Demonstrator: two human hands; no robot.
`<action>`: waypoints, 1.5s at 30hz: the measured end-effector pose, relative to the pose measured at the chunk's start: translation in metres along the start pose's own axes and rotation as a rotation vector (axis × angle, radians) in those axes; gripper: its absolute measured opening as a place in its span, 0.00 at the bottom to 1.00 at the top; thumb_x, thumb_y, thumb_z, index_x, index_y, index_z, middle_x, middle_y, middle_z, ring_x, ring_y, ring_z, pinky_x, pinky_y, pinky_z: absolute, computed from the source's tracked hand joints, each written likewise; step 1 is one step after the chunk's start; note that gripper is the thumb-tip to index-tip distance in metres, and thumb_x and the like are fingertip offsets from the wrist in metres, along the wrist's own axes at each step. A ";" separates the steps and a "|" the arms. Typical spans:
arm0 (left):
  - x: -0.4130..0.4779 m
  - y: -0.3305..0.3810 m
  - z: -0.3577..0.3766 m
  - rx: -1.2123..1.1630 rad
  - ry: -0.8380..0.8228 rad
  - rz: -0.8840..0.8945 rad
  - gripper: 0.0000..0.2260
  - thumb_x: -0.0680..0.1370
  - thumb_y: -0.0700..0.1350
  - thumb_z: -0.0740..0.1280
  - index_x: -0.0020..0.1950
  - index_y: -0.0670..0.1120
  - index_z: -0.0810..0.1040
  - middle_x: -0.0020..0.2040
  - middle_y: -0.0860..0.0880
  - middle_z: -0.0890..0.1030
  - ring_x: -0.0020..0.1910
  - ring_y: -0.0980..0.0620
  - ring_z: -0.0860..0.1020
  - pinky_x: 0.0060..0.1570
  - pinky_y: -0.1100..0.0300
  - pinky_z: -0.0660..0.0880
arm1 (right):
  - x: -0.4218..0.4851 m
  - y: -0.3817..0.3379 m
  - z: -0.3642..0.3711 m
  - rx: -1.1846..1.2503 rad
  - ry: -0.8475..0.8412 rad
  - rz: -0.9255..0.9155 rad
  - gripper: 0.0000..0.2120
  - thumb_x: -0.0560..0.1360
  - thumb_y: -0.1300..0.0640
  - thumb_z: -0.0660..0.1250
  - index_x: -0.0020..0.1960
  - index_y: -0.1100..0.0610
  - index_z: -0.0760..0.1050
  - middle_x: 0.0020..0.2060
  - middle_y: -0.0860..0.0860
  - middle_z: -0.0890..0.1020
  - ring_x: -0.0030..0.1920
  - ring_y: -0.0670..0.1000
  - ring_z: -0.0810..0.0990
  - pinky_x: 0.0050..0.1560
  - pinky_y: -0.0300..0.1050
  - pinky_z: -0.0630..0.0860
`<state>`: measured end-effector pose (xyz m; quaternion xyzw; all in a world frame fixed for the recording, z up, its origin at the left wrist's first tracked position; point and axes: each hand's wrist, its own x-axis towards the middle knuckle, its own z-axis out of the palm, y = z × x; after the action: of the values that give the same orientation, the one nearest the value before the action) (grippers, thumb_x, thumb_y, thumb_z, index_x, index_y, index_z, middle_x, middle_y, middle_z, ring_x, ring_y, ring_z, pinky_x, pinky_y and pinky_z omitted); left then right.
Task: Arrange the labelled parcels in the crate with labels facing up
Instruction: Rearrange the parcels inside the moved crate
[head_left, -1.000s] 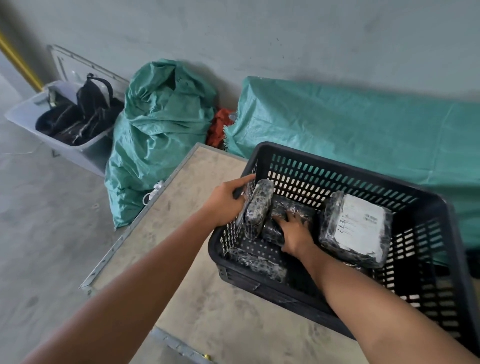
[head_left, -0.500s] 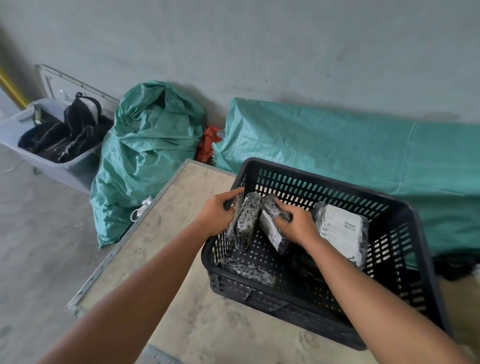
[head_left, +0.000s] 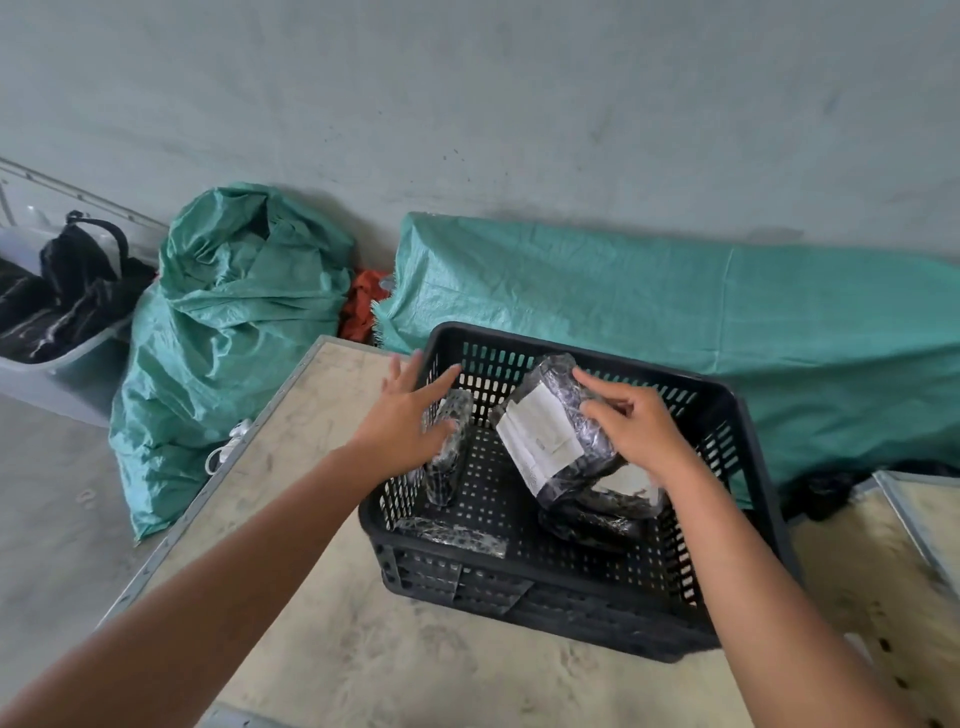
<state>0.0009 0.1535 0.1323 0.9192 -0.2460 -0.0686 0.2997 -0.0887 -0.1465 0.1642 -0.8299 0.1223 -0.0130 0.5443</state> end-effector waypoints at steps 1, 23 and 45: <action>-0.002 0.012 -0.004 -0.125 -0.041 0.070 0.35 0.80 0.53 0.69 0.80 0.70 0.54 0.84 0.50 0.44 0.81 0.43 0.36 0.75 0.35 0.49 | -0.004 -0.009 -0.009 0.002 -0.021 -0.017 0.19 0.78 0.54 0.70 0.63 0.33 0.79 0.48 0.48 0.88 0.28 0.56 0.72 0.33 0.46 0.76; 0.017 0.049 0.018 -1.272 -0.083 -0.134 0.23 0.70 0.39 0.75 0.61 0.59 0.85 0.64 0.49 0.82 0.58 0.50 0.83 0.52 0.54 0.83 | -0.032 -0.024 -0.008 0.141 -0.151 -0.129 0.38 0.73 0.53 0.76 0.71 0.24 0.63 0.68 0.24 0.64 0.63 0.30 0.75 0.59 0.29 0.73; 0.089 0.011 0.108 0.113 -0.511 -0.199 0.38 0.81 0.46 0.70 0.84 0.49 0.50 0.79 0.43 0.65 0.72 0.44 0.71 0.68 0.51 0.71 | 0.050 0.076 0.096 -0.106 -0.029 0.388 0.37 0.78 0.67 0.67 0.82 0.52 0.56 0.72 0.54 0.73 0.48 0.52 0.83 0.35 0.41 0.79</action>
<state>0.0438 0.0458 0.0533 0.9071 -0.2253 -0.3133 0.1682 -0.0399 -0.1001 0.0507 -0.8182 0.2725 0.1104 0.4940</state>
